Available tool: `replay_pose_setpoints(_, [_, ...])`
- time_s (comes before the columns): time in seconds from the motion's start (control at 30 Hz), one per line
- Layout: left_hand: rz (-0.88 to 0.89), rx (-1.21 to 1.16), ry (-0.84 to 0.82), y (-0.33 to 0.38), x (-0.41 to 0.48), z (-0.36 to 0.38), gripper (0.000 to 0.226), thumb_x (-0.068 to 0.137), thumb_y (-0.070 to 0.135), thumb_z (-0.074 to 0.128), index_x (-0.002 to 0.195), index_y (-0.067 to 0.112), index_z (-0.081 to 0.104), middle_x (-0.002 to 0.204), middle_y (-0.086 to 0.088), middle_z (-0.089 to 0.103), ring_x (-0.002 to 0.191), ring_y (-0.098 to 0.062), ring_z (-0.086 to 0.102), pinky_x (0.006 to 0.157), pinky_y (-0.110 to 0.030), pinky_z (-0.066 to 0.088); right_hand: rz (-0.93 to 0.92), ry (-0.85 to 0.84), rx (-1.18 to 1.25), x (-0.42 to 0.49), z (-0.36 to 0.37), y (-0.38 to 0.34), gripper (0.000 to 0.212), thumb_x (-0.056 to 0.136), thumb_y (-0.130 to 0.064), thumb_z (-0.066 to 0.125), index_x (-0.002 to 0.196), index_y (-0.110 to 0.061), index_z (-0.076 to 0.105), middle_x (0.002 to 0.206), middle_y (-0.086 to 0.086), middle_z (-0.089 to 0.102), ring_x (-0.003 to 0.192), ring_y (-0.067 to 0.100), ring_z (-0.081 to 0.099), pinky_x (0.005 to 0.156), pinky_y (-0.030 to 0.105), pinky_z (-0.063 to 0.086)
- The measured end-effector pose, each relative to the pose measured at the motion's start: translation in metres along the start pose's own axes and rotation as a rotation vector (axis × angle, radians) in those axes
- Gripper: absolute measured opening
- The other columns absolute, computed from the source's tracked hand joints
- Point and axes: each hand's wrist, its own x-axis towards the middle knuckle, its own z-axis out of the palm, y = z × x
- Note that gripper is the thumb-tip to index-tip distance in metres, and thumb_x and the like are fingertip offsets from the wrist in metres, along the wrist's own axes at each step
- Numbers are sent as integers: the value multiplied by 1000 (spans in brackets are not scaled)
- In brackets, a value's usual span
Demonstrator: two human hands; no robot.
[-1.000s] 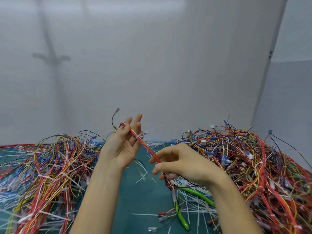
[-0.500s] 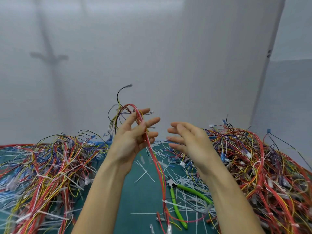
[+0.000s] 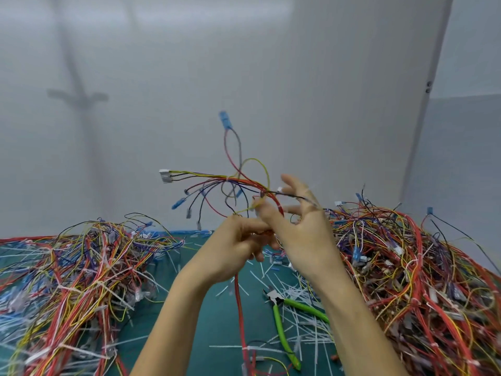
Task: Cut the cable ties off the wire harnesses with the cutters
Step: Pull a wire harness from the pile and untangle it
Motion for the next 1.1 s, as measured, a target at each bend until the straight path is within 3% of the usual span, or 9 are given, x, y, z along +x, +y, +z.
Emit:
replay_pose_setpoints(0.13, [-9,51,-66,1,1,0,61,92,-12,47,78,43,70,68,14,68,60,-4,58,60,-15,44,-110,44,-47,-2,-2,3,5,83,-31,75,85,-35,75,75,-8,72,61,10,64,58,29,53])
replay_pose_setpoints(0.27, [-70,19,-121,4,-3,-7,34,93,-3,59,112,22,73,101,7,76,97,-5,69,90,-22,54,-60,142,9,1,-2,8,5,82,-33,76,81,-29,79,72,-12,74,67,3,67,64,27,54])
replay_pose_setpoints(0.33, [-107,-35,-102,5,-9,-19,30,91,4,65,109,25,75,107,9,75,104,-3,68,95,-20,51,-24,185,67,2,-2,10,12,82,-38,76,83,-26,80,73,-13,75,73,6,70,70,30,56])
replay_pose_setpoints(0.6, [-150,-204,488,12,-15,-42,20,96,27,57,91,22,76,91,5,77,76,-7,70,73,-23,56,-173,122,-48,-5,2,8,12,83,-31,77,89,-21,81,58,-12,69,58,9,64,58,28,48])
replay_pose_setpoints(0.73, [-224,-320,577,14,-8,-30,32,94,39,59,80,18,78,84,1,77,74,-9,72,71,-25,56,-284,1,-395,-9,12,4,17,82,-43,73,97,-38,79,99,-17,74,114,20,49,96,42,39])
replay_pose_setpoints(0.83, [-261,-550,622,15,-5,-27,28,90,34,65,75,15,79,83,-1,77,66,-7,70,56,-17,54,-299,-105,-509,-11,13,1,26,81,-54,67,105,-47,73,131,-15,62,138,20,28,110,39,22])
replay_pose_setpoints(0.93, [-323,-743,605,15,-5,-30,23,90,32,66,77,16,76,80,2,76,61,-5,67,51,-17,52,-319,-209,-639,-10,9,-2,34,82,-59,63,116,-52,66,143,-14,52,144,16,19,110,37,15])
replay_pose_setpoints(1.03, [-337,-866,576,13,-5,-33,17,91,27,62,83,14,70,74,4,74,61,-6,69,53,-17,54,-277,-374,-669,-8,2,-4,41,85,-59,62,125,-50,61,138,-17,57,134,7,35,111,37,26])
replay_pose_setpoints(1.1, [-331,-941,552,12,-5,-35,16,92,23,60,83,13,69,73,4,73,62,-6,69,60,-19,56,-252,-390,-546,-8,-3,-3,39,88,-49,66,126,-43,64,128,-23,62,123,-3,46,105,23,34])
